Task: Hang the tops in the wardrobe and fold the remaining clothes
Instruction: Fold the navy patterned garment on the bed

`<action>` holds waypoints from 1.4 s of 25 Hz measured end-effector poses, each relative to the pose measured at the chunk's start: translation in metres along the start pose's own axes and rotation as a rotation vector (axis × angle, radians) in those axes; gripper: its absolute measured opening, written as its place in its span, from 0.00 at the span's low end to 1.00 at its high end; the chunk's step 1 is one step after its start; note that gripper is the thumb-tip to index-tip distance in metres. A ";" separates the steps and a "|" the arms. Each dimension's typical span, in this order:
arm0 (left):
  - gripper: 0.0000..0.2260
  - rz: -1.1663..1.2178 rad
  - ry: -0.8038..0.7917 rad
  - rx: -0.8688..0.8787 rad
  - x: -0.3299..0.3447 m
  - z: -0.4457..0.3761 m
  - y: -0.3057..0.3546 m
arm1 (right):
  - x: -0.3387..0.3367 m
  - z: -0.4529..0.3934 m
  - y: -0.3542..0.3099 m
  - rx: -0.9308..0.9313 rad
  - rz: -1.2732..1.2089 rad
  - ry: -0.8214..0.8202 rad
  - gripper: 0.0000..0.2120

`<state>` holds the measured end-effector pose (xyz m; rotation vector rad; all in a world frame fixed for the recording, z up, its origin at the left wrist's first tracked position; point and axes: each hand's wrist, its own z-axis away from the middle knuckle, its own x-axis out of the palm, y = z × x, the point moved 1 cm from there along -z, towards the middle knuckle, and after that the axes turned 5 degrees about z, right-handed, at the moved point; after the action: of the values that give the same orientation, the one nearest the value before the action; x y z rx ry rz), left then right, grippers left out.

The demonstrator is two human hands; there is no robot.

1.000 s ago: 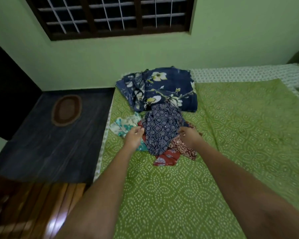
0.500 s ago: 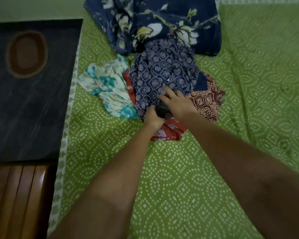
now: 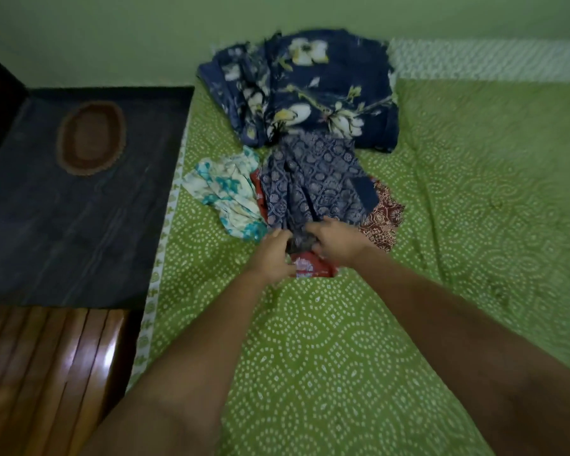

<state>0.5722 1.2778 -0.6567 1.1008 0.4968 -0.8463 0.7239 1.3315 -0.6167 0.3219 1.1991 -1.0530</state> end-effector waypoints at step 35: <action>0.08 -0.241 0.545 0.120 -0.380 0.377 0.196 | -0.360 0.382 -0.128 0.404 0.055 0.469 0.12</action>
<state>0.4812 1.1014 -0.1222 1.4061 1.0599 -0.7856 0.8569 1.1744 -0.1167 0.9527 1.3723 -1.2074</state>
